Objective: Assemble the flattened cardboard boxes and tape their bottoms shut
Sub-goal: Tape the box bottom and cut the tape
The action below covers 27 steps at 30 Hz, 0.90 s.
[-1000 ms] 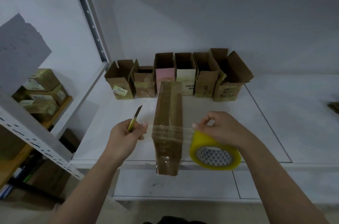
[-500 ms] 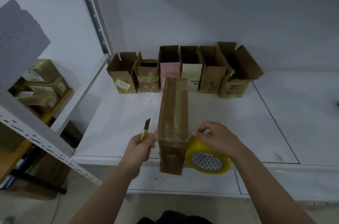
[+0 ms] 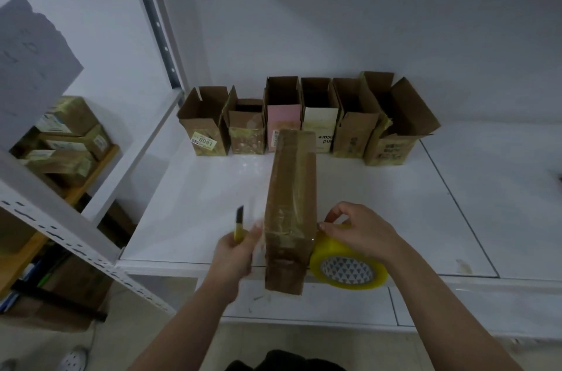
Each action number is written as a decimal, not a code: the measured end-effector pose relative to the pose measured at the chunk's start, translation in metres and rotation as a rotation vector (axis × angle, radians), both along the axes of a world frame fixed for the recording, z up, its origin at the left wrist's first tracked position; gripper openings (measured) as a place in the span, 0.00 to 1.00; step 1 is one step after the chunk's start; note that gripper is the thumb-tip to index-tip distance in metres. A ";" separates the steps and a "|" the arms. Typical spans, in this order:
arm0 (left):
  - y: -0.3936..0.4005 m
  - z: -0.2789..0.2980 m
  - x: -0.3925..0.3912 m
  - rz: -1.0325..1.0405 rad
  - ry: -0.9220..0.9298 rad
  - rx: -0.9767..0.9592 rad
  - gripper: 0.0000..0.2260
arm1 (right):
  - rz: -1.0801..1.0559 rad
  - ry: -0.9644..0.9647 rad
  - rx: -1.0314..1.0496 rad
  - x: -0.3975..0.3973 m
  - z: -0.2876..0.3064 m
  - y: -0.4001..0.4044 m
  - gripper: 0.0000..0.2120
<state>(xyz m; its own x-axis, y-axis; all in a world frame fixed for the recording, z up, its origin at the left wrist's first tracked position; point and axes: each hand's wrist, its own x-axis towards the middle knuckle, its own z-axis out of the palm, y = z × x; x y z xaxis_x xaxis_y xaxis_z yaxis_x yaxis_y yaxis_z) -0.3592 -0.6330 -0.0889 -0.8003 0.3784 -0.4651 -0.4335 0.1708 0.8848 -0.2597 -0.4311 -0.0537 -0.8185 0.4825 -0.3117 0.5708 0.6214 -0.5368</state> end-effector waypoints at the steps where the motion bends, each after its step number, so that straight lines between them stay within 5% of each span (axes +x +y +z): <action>1: -0.001 0.012 -0.008 0.005 0.062 0.004 0.16 | 0.001 -0.001 -0.001 0.000 -0.001 0.000 0.13; 4: 0.008 0.055 -0.022 -0.111 0.252 0.083 0.19 | 0.003 0.013 0.011 0.001 -0.001 0.000 0.13; 7: 0.035 0.085 -0.014 -0.446 0.446 0.129 0.18 | -0.002 0.023 -0.006 0.000 0.000 0.001 0.13; 11: 0.061 0.079 -0.006 -0.777 0.472 -0.066 0.20 | -0.001 0.046 -0.088 0.002 -0.003 0.007 0.12; 17: 0.065 0.067 -0.010 -0.727 0.506 -0.177 0.21 | 0.069 0.152 -0.541 0.021 0.005 0.019 0.14; 20: 0.066 0.066 -0.010 -0.722 0.514 -0.208 0.21 | 0.072 0.160 -0.379 0.021 0.000 0.020 0.07; 23: 0.064 0.066 -0.010 -0.730 0.533 -0.234 0.21 | 0.112 -0.006 -0.033 0.018 0.001 0.020 0.12; 27: 0.062 0.071 -0.010 -0.808 0.504 -0.242 0.20 | 0.165 0.056 -0.196 0.027 0.006 0.025 0.13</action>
